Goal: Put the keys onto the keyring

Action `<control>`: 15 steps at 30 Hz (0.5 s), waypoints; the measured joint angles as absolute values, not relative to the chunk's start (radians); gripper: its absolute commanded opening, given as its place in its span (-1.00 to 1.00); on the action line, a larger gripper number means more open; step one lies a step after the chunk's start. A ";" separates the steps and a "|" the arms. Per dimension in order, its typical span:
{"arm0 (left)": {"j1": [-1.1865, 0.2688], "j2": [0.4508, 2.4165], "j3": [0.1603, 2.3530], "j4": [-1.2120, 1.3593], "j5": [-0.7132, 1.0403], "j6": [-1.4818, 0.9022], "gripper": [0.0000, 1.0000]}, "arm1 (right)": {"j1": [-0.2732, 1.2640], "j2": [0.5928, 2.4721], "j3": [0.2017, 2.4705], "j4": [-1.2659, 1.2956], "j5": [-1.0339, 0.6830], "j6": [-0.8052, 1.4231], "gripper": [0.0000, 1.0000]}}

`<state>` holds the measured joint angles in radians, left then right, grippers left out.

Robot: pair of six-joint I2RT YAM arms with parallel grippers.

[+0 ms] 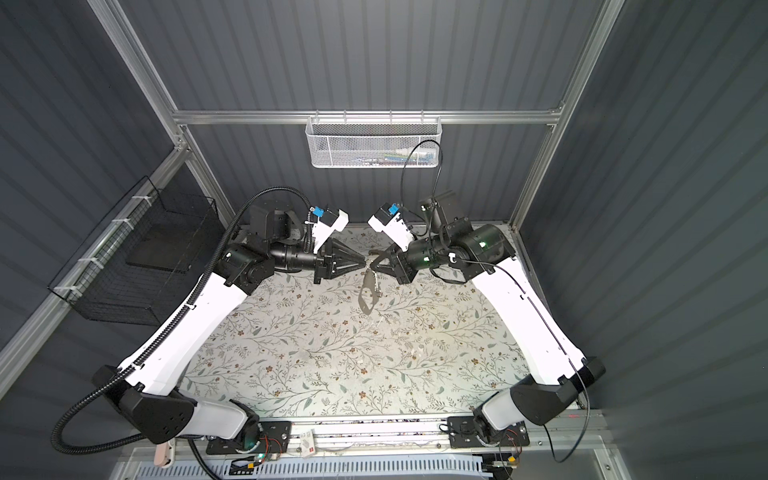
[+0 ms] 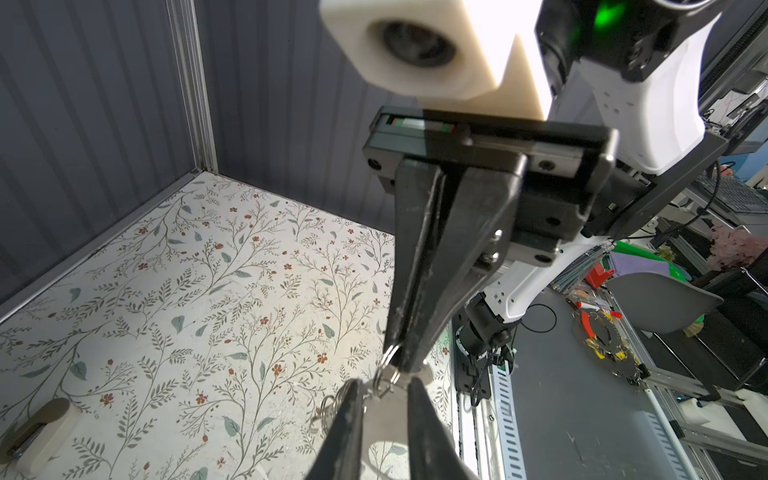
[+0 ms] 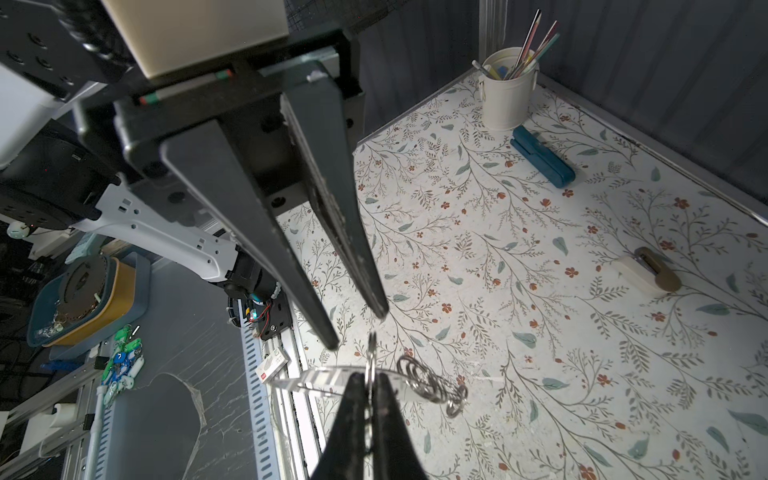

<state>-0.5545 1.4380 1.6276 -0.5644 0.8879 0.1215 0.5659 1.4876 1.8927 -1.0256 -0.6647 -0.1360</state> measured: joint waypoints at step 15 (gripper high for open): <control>-0.554 1.470 1.643 -0.591 0.939 0.139 -0.69 | 0.582 1.488 1.893 -1.026 -0.665 -0.136 -0.87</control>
